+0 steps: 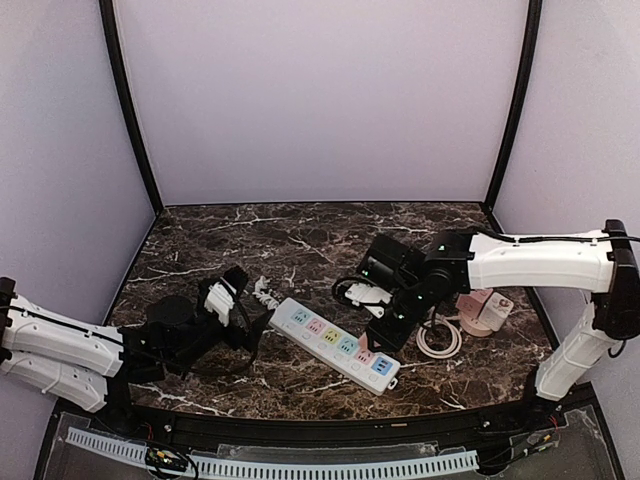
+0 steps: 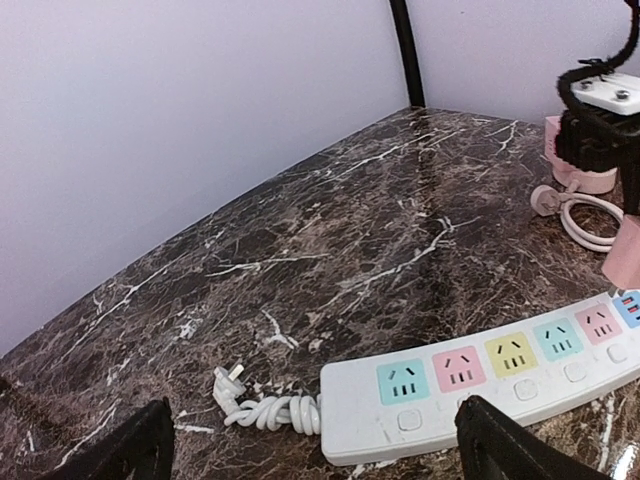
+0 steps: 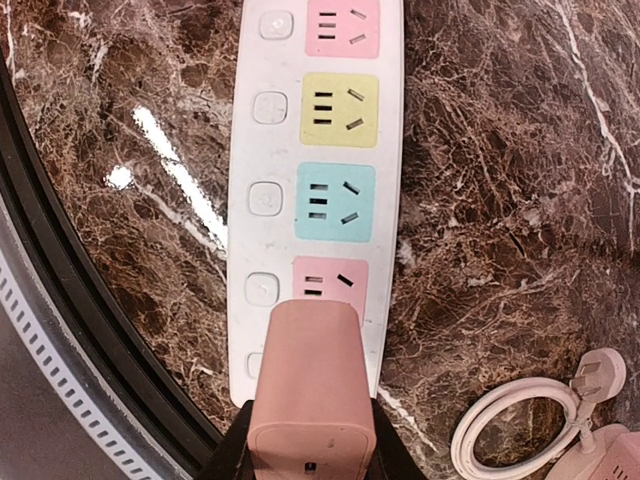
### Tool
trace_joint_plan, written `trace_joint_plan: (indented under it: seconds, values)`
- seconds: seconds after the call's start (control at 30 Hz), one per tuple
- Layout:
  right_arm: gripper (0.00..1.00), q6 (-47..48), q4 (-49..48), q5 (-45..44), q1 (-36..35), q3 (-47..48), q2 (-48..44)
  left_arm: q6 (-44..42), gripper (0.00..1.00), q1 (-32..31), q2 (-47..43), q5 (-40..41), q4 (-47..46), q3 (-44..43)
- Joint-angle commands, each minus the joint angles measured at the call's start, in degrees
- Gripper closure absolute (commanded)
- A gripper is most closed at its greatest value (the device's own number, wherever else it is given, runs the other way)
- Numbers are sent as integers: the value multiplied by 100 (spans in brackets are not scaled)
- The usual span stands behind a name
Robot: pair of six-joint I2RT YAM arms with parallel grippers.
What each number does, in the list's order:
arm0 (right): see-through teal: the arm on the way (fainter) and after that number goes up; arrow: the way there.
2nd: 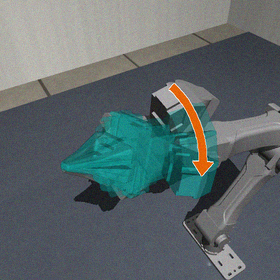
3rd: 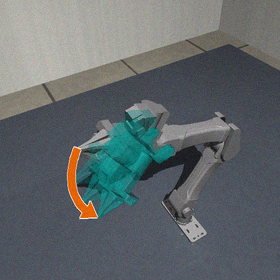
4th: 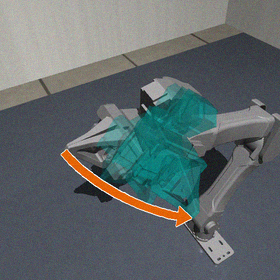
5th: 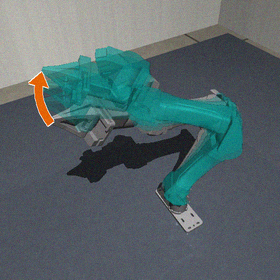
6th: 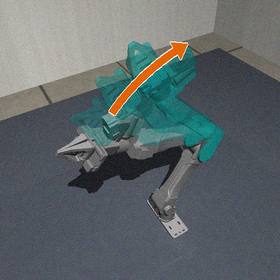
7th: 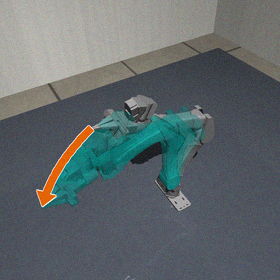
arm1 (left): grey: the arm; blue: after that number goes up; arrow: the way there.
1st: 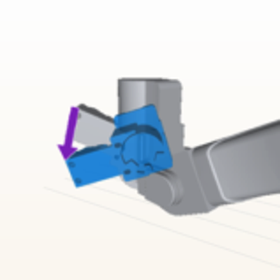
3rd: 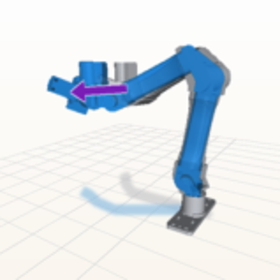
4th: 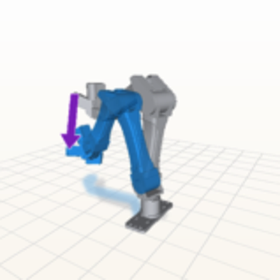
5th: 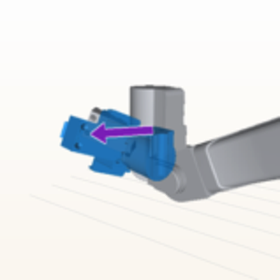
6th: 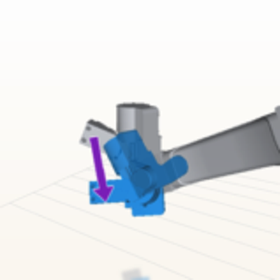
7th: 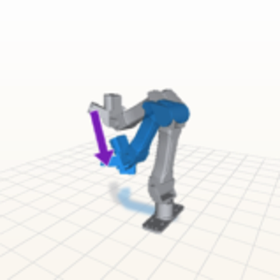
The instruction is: Insert the plug
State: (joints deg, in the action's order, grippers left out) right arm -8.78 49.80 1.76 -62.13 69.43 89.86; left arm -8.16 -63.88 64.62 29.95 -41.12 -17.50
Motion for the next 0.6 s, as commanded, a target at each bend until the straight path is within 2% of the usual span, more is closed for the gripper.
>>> trace_joint_plan:
  seconds: [0.0, 0.17, 0.57]
  values:
    - [100, 148, 117, -34, -4, 99, 155, 720, 1, 519, -179, -143, 404, 43]
    - [100, 156, 195, -6, -3, 36, 378, 1029, 1, 778, -287, -262, 519, 104]
    - [100, 367, 481, -24, -9, 310, 532, 1053, 1, 815, -262, -367, 514, 102]
